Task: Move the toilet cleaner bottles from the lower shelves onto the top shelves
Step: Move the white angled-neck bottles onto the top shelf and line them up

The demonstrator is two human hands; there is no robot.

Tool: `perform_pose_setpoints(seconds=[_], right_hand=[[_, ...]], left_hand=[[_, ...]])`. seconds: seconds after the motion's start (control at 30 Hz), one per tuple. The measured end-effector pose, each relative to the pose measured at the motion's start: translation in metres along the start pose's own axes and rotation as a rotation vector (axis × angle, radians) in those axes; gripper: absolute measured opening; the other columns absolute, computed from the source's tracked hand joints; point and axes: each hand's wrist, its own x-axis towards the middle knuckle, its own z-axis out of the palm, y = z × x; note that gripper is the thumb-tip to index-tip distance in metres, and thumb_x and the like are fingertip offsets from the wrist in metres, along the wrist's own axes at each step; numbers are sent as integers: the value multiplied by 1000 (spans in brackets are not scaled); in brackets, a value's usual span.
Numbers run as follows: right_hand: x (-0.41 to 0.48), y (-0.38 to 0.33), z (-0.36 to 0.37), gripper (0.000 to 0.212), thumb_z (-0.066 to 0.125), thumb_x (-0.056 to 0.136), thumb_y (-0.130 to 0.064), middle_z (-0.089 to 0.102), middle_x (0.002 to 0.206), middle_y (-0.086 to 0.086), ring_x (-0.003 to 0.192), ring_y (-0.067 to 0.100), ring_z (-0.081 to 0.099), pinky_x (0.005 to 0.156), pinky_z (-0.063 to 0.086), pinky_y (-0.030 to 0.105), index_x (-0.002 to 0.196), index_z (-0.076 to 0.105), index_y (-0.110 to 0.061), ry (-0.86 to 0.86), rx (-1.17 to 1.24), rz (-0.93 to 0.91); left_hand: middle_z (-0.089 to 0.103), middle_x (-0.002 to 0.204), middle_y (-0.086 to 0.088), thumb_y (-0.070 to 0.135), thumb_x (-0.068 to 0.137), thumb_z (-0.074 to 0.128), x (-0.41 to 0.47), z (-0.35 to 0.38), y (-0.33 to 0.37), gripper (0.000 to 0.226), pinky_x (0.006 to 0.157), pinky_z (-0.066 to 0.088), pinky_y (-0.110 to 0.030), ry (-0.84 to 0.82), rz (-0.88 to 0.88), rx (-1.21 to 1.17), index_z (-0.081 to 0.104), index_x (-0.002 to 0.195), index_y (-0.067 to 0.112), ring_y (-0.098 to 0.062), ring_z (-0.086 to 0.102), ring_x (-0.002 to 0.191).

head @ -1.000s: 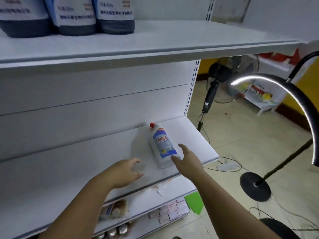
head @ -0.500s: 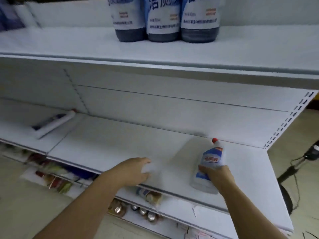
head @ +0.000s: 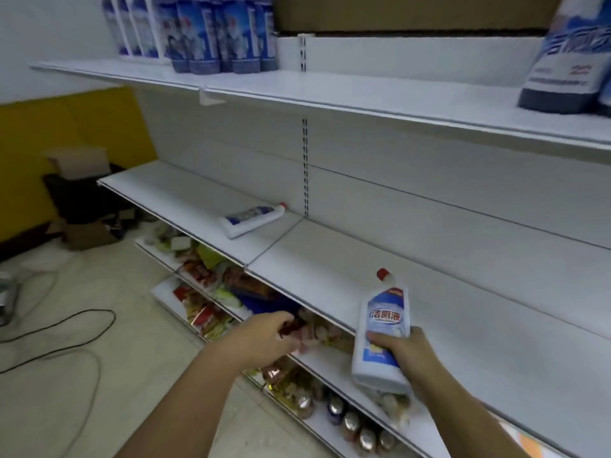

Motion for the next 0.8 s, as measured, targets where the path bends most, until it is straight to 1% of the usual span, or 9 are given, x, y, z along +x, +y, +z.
perform_pose_setpoints(seconds=[0.03,0.1,0.23,0.37,0.47,0.57,0.63,0.73,0.8], right_hand=[[-2,-6,20,56,88,51,-16,74,83,17,67,31,73,57,57,34,100,65,-1,-8,9,-24],[-1,-15,56,51,88,57,-13,74,84,15,68,29,73,56,56,33,101,65,-2,-6,14,-55],[10,-23,108,80,91,41,-31,73,93,14,71,26,74,57,58,34,109,57,-6,-17,-29,-37],[36,-40,149,62,88,60,-17,68,95,10,75,25,71,57,56,32,106,46,-12,-40,-53,-54],[67,-62,182,60,85,64,-15,65,94,5,75,21,69,54,54,30,106,42,-16,-68,-64,-89],[99,-85,216,62,86,63,-15,64,92,3,76,22,69,59,56,33,106,42,-17,-78,-54,-131],[119,-99,235,61,87,61,-15,63,90,1,75,20,68,59,55,31,104,43,-17,-61,-39,-154],[142,-113,247,56,86,62,-12,65,89,0,72,15,67,51,51,21,102,47,-17,-50,-12,-174],[154,-120,251,52,85,64,-11,66,88,0,69,12,66,45,48,14,103,51,-15,-20,-20,-174]], left_hand=[[42,147,3,50,86,55,0,-9,-19,66,98,42,-26,6,-1,-4,32,145,28,-14,48,125],[44,145,1,49,87,55,5,-28,-52,65,96,41,-25,26,-7,-17,33,144,28,-15,48,124],[47,142,2,49,87,54,22,-52,-88,62,98,43,-29,41,-1,-88,34,143,30,-15,48,124],[46,143,3,49,88,53,47,-75,-116,62,95,39,-22,-5,8,-73,33,144,30,-13,46,127],[46,143,1,55,84,53,68,-100,-134,68,98,42,-26,42,-44,-43,33,144,29,-15,48,125],[46,142,4,67,74,52,87,-133,-148,77,101,43,-30,-9,-54,-34,37,141,32,-11,49,123],[47,141,4,55,83,54,106,-157,-159,65,96,43,-24,36,-50,16,37,141,31,-11,51,119],[54,135,0,40,88,57,138,-186,-168,52,90,43,-21,227,-22,-55,44,136,27,-10,53,114],[56,130,0,37,88,58,163,-197,-169,47,85,42,-19,227,20,-94,48,133,26,-7,53,106]])
